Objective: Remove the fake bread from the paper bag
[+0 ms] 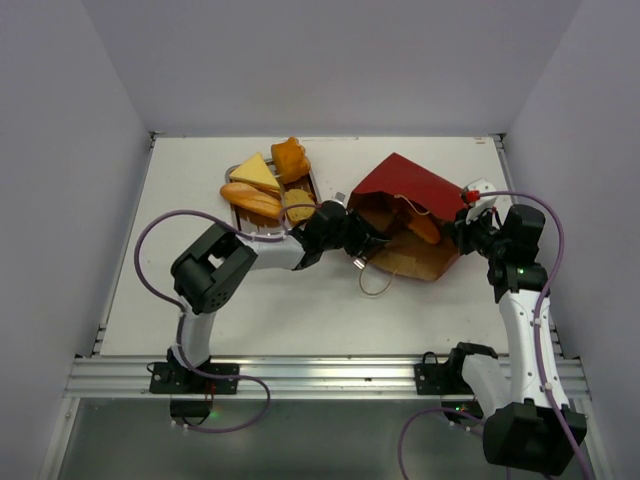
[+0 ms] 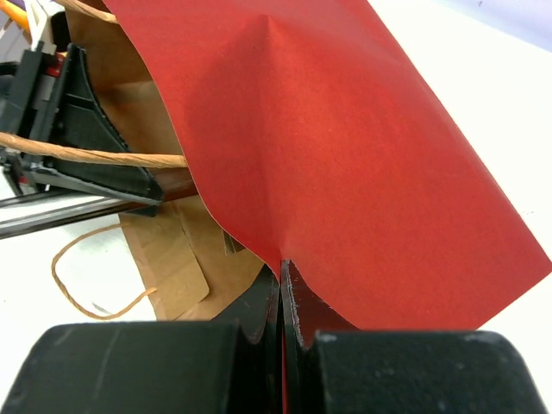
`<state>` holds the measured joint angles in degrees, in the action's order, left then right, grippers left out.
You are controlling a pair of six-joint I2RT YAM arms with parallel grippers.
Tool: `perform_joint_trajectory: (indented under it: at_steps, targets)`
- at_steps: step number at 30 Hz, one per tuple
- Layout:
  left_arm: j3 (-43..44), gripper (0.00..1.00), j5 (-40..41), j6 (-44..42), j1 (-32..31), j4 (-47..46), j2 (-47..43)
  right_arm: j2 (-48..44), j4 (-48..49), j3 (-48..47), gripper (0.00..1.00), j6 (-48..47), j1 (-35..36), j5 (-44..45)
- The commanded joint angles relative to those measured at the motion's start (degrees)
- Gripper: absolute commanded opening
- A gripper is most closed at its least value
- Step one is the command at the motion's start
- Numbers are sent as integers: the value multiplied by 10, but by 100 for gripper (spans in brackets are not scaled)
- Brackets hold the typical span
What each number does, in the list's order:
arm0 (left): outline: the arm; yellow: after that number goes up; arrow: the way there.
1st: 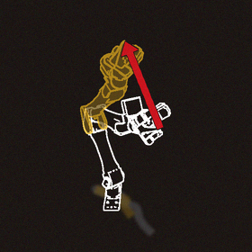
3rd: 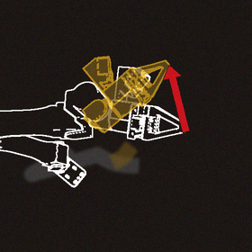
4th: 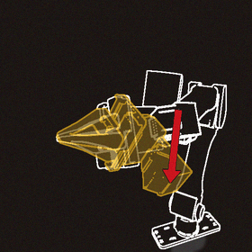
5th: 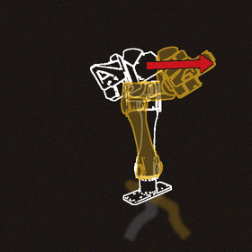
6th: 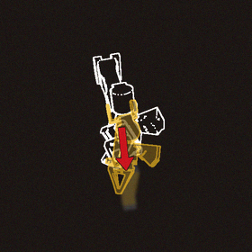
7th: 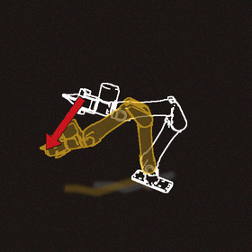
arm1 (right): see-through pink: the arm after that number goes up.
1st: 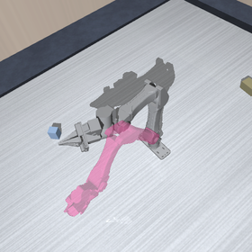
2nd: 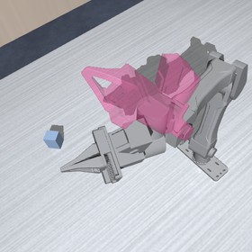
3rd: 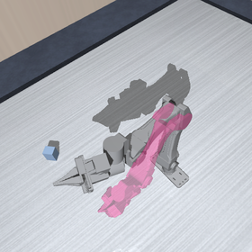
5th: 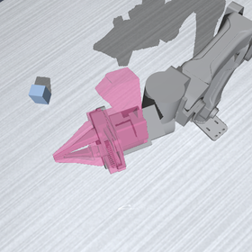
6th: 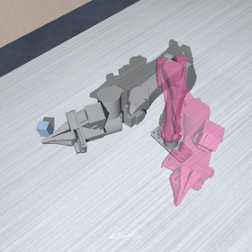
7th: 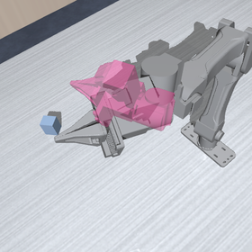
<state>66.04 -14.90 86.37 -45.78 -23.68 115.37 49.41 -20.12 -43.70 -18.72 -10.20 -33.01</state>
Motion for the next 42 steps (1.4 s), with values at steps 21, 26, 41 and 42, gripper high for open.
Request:
perform_joint_trajectory:
  at_steps: [21,26,41,42]
  targets:
    - [-119,0,-36,-4,2,-107,-168,-7,11,3,0,-3,-2,-14]
    - [-158,0,-43,-6,2,-114,-201,-7,10,3,0,-4,-2,-14]
    - [-244,0,-124,-53,1,-101,-315,-11,12,5,0,-4,-2,-13]
    - [-250,0,-129,-59,1,-90,-323,-11,11,5,0,-4,-3,-13]
